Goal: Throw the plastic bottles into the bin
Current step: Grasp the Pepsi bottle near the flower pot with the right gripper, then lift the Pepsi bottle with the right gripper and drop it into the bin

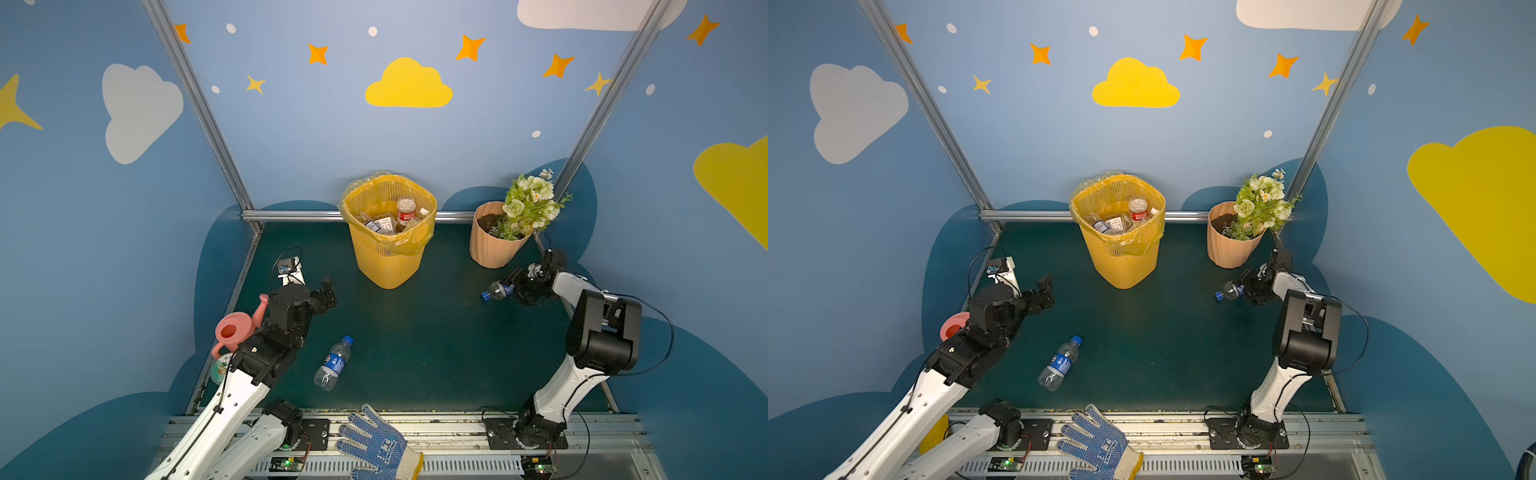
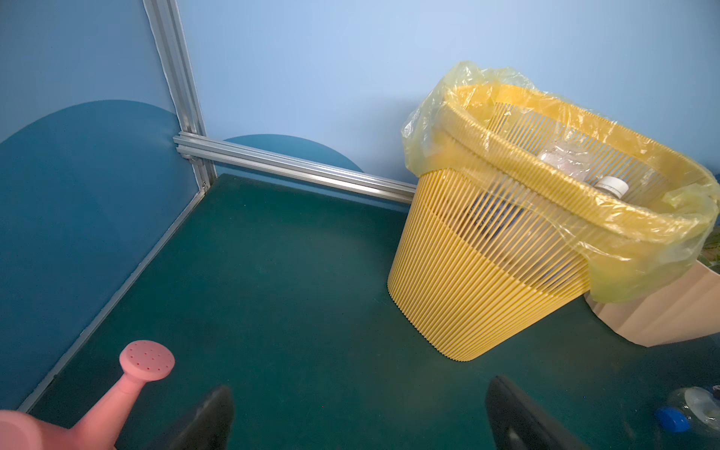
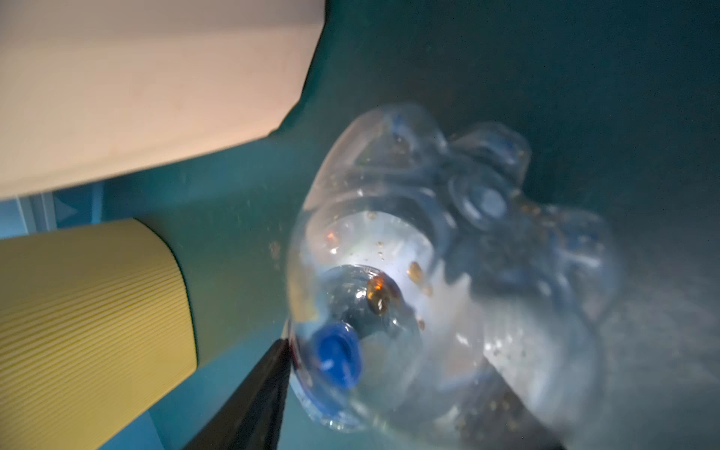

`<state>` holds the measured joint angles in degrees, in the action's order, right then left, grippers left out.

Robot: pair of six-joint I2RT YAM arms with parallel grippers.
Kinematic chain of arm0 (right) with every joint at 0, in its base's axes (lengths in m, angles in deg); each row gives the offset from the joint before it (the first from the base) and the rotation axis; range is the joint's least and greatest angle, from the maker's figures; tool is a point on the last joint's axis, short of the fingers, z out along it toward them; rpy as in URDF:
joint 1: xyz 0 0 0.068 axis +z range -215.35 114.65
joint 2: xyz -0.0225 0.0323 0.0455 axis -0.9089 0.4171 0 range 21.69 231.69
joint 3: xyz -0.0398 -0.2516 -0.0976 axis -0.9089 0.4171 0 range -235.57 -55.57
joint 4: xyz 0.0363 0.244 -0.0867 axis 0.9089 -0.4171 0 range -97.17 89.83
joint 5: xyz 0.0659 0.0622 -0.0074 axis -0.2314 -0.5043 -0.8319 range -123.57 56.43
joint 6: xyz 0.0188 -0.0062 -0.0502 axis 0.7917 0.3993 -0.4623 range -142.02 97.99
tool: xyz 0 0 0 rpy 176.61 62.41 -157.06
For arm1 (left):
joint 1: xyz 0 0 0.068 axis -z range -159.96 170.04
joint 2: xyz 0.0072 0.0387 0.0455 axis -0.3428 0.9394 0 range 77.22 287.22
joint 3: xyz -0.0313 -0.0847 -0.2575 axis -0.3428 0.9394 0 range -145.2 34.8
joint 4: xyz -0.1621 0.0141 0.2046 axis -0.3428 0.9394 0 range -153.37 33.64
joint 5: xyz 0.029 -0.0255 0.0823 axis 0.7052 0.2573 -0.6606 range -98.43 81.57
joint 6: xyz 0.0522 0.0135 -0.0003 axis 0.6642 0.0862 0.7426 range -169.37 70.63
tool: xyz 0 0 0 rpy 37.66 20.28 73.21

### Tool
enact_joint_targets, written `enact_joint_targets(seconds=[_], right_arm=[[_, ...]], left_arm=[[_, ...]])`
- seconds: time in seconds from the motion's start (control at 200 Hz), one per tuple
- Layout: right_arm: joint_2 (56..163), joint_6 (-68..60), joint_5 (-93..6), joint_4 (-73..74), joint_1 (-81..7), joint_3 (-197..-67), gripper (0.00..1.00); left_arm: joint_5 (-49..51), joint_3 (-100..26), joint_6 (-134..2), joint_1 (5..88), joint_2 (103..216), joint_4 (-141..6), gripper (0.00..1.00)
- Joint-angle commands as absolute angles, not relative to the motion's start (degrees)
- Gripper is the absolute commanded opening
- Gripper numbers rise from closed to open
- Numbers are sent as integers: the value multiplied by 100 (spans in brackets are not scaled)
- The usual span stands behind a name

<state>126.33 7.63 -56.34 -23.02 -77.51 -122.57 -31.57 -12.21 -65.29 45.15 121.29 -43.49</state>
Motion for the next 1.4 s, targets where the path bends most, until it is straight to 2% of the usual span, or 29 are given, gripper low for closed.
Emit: enact_joint_targets(seconds=[0.0, 0.16, 0.465, 0.816, 0.986, 1.261, 1.391], right_arm=[[12616, 416, -5318, -2985, -7727, -12104, 66], [12538, 635, -5607, -2809, -7895, -11975, 69], [12648, 690, -5384, -2804, -7971, -12229, 81], [13295, 1016, -5289, -2650, -8044, -12789, 83], [13558, 1185, -5466, -2601, -8065, -12961, 79], [13211, 1280, -5495, -2273, -8103, -12440, 53], [12762, 1179, -5544, -2056, -8124, -12131, 52]], left_arm=[[-3229, -1178, -6560, 4474, 12064, -4292, 100], [-3210, -1188, -6563, 4470, 12064, -4284, 100], [-3166, -1188, -6563, 4456, 12098, -4307, 100], [-3105, -1208, -6598, 4439, 12165, -4343, 100], [-3126, -1187, -6639, 4440, 12146, -4321, 100], [-3192, -1148, -6640, 4428, 12038, -4229, 100], [-3208, -1111, -6668, 4431, 12037, -4228, 100]])
